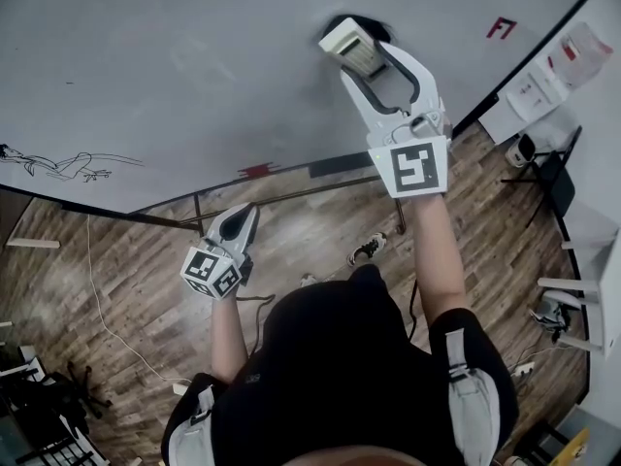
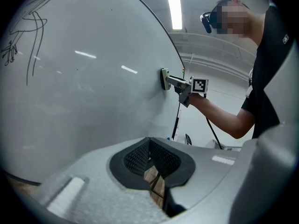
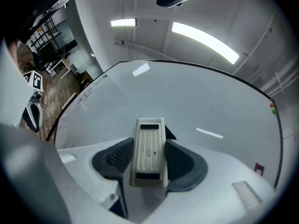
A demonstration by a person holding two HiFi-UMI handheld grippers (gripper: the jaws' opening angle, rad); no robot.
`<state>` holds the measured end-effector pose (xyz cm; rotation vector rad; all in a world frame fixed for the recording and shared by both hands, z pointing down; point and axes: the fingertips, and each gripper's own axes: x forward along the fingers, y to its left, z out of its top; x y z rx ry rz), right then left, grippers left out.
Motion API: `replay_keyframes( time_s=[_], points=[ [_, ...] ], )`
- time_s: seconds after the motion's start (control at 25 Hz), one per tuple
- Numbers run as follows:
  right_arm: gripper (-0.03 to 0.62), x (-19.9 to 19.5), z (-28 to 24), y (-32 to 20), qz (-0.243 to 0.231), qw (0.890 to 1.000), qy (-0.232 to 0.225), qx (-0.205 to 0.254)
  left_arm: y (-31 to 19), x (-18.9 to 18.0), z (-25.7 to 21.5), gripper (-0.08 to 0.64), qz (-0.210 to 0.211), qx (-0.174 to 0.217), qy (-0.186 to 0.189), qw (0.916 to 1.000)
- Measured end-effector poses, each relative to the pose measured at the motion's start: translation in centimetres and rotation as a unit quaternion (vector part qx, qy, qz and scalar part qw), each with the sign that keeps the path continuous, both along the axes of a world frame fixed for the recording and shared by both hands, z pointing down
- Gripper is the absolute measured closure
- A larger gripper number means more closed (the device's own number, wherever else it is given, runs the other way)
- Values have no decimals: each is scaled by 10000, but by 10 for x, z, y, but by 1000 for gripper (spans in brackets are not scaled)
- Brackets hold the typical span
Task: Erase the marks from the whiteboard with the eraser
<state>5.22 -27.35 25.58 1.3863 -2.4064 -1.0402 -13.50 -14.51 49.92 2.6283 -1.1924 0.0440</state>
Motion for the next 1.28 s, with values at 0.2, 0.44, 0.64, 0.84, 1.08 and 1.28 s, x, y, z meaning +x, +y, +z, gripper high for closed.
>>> replay_keyframes(
  time_s=[0.2,0.44,0.64,0.84,1.08,1.28],
  points=[
    [370,25,29,6,39,9995,-64,-311,-2,15,4,549,115,-49,45,9999],
    [370,43,108,35,80,9931,-371,-1106,-2,24,8,549,253,-78,64,9996],
    [370,34,182,80,-295,9784,-798,-1884,1,29,7,549,374,-27,63,9993],
    [370,17,264,136,-449,9501,-921,-2947,12,32,11,549,502,-38,42,9987],
    [368,12,294,169,-495,9348,-1063,-3352,29,25,18,549,529,-99,46,9985],
    [368,6,297,180,-529,9386,-869,-3298,44,24,23,549,572,-119,73,9983]
  ],
)
